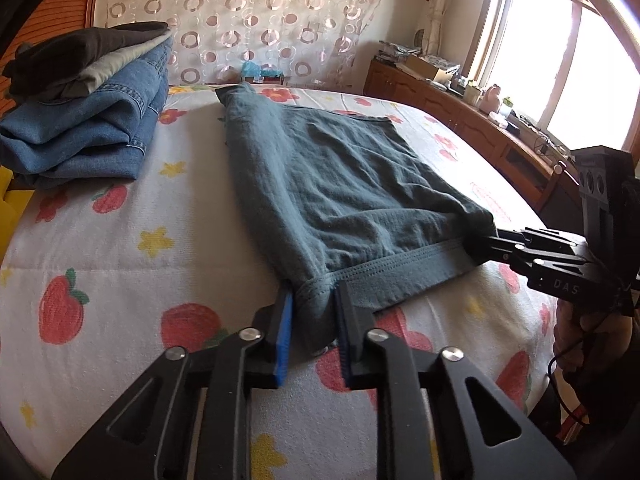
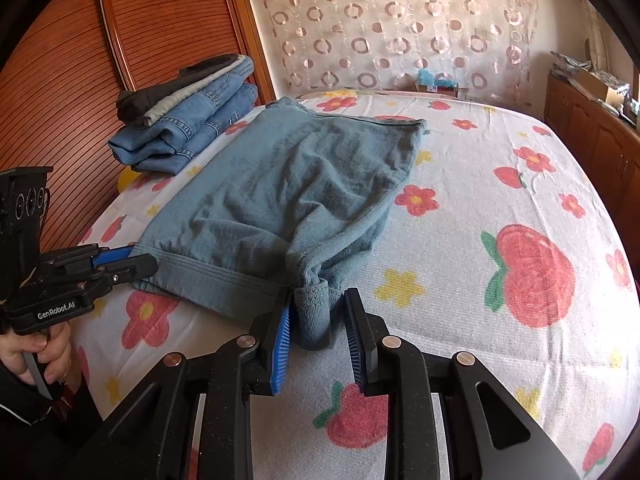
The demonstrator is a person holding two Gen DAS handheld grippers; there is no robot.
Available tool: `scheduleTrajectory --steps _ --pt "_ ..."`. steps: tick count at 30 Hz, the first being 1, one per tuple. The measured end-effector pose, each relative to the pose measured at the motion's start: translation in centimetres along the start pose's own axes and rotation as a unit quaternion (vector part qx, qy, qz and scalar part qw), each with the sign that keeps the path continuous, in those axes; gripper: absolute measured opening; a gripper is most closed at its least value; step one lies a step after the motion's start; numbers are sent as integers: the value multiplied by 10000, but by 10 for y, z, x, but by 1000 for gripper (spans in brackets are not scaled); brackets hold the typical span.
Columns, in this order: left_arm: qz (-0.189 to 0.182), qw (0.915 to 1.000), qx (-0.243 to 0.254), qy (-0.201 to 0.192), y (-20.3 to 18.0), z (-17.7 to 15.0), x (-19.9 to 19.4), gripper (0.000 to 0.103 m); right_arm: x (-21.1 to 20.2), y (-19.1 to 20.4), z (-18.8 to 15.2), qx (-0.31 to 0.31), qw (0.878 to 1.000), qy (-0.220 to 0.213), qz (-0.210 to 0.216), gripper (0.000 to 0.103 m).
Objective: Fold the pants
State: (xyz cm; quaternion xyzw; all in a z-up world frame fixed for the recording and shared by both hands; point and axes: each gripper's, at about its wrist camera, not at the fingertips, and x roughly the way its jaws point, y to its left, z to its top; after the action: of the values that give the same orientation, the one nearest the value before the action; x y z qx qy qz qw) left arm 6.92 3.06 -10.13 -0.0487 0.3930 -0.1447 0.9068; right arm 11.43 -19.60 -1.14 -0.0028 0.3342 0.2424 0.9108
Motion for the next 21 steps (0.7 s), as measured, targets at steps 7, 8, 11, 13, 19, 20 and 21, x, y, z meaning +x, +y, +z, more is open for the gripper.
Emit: scheduleTrajectory --steps 7,8,11,13,19,20,21 --pt "-100 9996 119 -254 -6 10 -21 11 -6 2 4 -22 9997 -15 258 17" --pt "-150 9994 110 -298 -7 12 -26 11 -9 3 4 -11 9995 -43 298 17" --pt "-288 9989 120 -360 -7 16 -40 11 -17 4 5 -17 9992 -85 384 17" --pt "-325 9984 167 -423 -8 19 -49 11 -24 5 3 -17 9990 -114 432 17" --pt "-387 9969 285 -619 -12 26 -69 11 -47 6 2 -44 9983 -307 497 17" --pt "-398 9966 311 -645 -13 27 -72 11 -50 6 2 -53 9982 -345 490 17" --pt "-411 9963 337 -674 -15 29 -75 11 -53 6 2 -60 9981 -374 486 17"
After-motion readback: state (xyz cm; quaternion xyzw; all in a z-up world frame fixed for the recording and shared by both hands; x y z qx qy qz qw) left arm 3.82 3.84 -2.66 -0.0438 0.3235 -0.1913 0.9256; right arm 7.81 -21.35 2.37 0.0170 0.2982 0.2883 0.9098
